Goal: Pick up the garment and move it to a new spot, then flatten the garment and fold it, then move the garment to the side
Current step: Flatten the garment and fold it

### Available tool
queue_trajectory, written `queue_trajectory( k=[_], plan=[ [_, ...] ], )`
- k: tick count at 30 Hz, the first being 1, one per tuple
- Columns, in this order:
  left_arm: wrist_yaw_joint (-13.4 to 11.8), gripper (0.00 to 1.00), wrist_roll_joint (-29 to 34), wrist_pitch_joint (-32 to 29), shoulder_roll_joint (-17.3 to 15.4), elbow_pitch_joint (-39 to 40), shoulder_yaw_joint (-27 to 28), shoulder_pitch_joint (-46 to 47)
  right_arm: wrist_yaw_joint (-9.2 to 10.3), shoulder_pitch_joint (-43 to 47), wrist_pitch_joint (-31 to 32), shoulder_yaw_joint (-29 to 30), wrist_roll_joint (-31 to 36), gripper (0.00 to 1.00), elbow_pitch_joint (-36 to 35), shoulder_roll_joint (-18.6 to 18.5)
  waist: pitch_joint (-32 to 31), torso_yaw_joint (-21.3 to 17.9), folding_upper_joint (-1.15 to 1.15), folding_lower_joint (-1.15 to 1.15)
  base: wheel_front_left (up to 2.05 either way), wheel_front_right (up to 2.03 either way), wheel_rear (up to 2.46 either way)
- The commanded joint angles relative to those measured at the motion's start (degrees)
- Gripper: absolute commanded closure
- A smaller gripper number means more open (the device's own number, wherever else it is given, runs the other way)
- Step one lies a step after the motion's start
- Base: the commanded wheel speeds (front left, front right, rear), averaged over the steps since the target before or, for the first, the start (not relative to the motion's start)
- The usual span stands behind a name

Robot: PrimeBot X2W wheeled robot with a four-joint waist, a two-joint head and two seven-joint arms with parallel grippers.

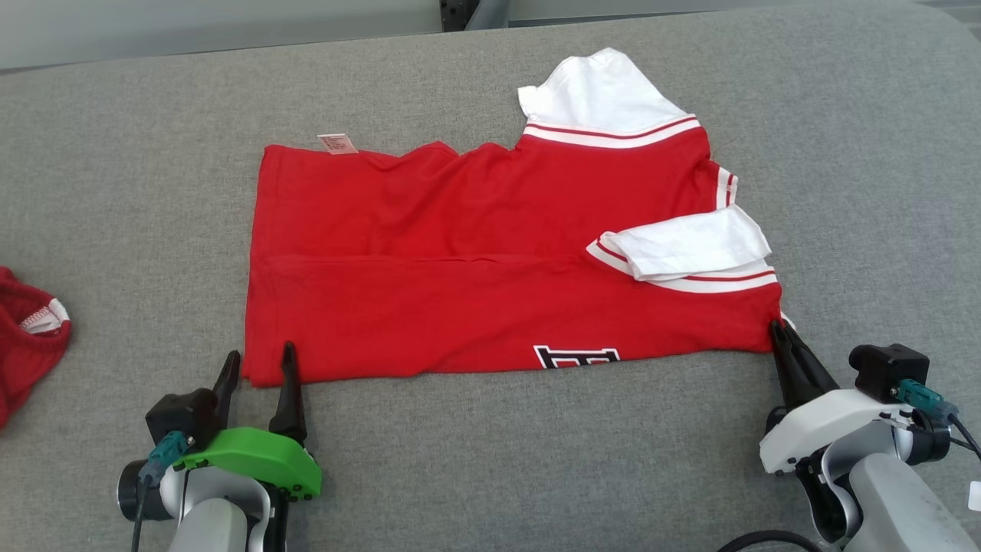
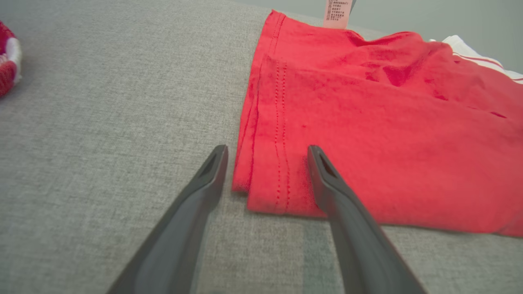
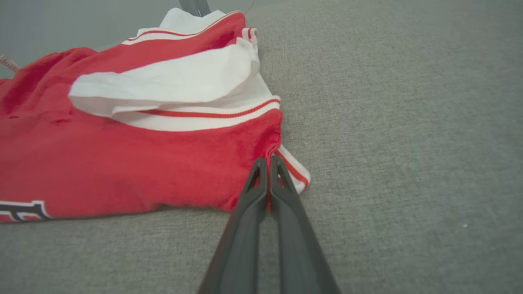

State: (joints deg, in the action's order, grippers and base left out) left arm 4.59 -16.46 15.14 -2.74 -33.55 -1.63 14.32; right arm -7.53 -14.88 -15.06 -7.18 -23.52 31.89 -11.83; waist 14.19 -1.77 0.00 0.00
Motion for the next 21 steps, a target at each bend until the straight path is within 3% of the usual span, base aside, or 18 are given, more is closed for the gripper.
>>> queue_trajectory(
  k=[1, 3, 4, 6, 7, 8, 21],
  plan=[
    [0.4, 0.00, 0.6, 0.0, -0.3, -0.1, 0.5, 0.9, 0.08, -0.7, -0.2, -0.1, -0.1, 1.00, 0.0, -0.4, 0.3, -0.1, 0.00, 0.00, 0.00, 0.00, 0.00],
    [0.6, 0.00, 0.9, 0.0, -0.3, -0.4, 0.5, 1.1, 0.08, -0.7, -0.2, -0.2, -0.2, 1.00, -0.1, -0.4, 0.6, -0.1, 0.00, 0.00, 0.00, 0.00, 0.00],
    [0.8, 0.11, 1.1, 0.0, -0.3, -0.5, 0.5, 1.2, 0.08, -0.7, -0.2, -0.2, -0.2, 1.00, -0.1, -0.5, 0.6, -0.2, 0.00, 0.00, 0.00, 0.00, 0.00],
    [1.0, 0.56, 1.1, 0.0, -0.3, -0.5, 0.5, 1.3, 0.08, -0.7, -0.2, -0.1, -0.3, 1.00, 0.0, -0.4, 0.7, -0.1, 0.00, 0.00, 0.00, 0.00, 0.00],
    [1.0, 0.85, 1.1, 0.0, -0.3, -0.6, 0.5, 1.2, 0.08, -0.7, -0.2, -0.1, -0.3, 1.00, 0.0, -0.4, 0.7, -0.1, 0.00, 0.00, 0.00, 0.00, 0.00],
    [1.1, 1.00, 1.1, 0.0, -0.3, -0.7, 0.3, 1.0, 0.08, -0.7, -0.2, 0.0, -0.3, 1.00, 0.1, -0.4, 0.7, -0.1, 0.00, 0.00, 0.00, 0.00, 0.00],
    [1.9, 1.00, -0.4, 0.0, -0.3, 1.6, 0.1, -3.2, 0.08, 2.3, -0.2, 1.8, -0.5, 1.00, 0.7, 0.0, -3.0, 0.6, 0.00, 0.00, 0.00, 0.00, 0.00]
  ],
)
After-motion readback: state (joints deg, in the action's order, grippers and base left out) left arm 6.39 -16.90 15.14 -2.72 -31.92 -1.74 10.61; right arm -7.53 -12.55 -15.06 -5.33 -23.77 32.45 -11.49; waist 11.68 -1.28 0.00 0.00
